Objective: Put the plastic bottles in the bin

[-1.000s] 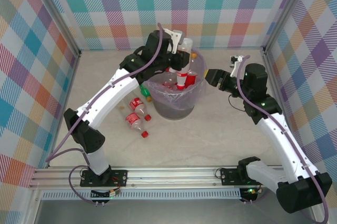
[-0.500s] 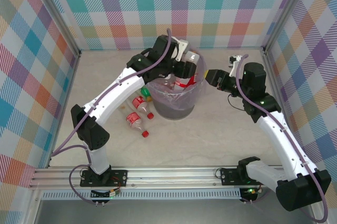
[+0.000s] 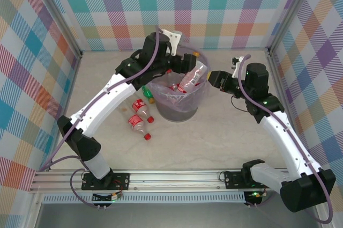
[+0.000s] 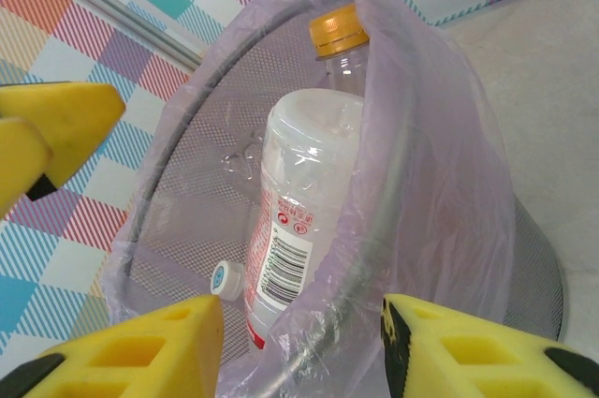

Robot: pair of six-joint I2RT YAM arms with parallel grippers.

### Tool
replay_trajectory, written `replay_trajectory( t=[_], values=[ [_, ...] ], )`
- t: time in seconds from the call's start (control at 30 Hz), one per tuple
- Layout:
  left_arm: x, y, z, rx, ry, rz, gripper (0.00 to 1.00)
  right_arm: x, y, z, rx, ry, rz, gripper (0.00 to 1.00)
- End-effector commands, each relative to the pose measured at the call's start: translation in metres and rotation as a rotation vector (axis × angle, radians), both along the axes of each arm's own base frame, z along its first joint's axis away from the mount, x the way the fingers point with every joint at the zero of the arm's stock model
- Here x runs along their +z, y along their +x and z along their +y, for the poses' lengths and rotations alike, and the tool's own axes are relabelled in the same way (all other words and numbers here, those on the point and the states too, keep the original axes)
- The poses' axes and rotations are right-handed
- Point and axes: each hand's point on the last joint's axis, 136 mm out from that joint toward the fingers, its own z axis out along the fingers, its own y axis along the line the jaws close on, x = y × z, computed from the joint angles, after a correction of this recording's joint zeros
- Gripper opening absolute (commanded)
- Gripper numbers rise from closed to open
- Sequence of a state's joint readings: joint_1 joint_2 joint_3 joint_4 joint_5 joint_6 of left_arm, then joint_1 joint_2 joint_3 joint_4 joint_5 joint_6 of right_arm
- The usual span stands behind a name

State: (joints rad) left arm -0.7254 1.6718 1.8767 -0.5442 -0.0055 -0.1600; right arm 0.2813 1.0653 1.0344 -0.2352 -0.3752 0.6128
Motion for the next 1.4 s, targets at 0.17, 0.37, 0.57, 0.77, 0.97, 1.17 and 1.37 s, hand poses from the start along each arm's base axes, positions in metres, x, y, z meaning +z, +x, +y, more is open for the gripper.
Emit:
replay_trajectory(
  t=[0.17, 0.37, 0.57, 0.77, 0.97, 1.17, 1.37],
  values=[
    [-0.022, -0.026, 0.134, 0.394, 0.075, 0.12, 0.8, 0.013, 0.001, 0.005, 0.02, 0.029, -0.028, 0.49],
    [-0.092, -0.08, 0.256, 0.711, -0.028, 0.304, 0.76, 0.02, 0.008, 0.004, -0.006, 0.04, -0.048, 0.47],
    [-0.186, -0.09, 0.293, 0.877, -0.144, 0.553, 0.74, 0.013, 0.018, 0.008, -0.013, 0.071, -0.021, 0.48],
    [-0.255, -0.066, 0.273, 0.927, -0.3, 0.729, 0.73, 0.01, 0.013, 0.009, -0.009, 0.032, -0.004, 0.5],
    [-0.296, -0.055, 0.265, 0.963, -0.403, 0.779, 0.78, 0.012, 0.011, 0.007, -0.01, 0.02, -0.011, 0.5],
    [-0.317, -0.053, 0.266, 0.996, -0.4, 0.81, 0.79, 0.014, 0.008, 0.009, 0.003, 0.028, -0.013, 0.51],
    [-0.351, -0.058, 0.273, 1.049, -0.353, 0.841, 0.72, 0.021, -0.004, 0.004, 0.003, 0.009, -0.036, 0.52]
  ],
)
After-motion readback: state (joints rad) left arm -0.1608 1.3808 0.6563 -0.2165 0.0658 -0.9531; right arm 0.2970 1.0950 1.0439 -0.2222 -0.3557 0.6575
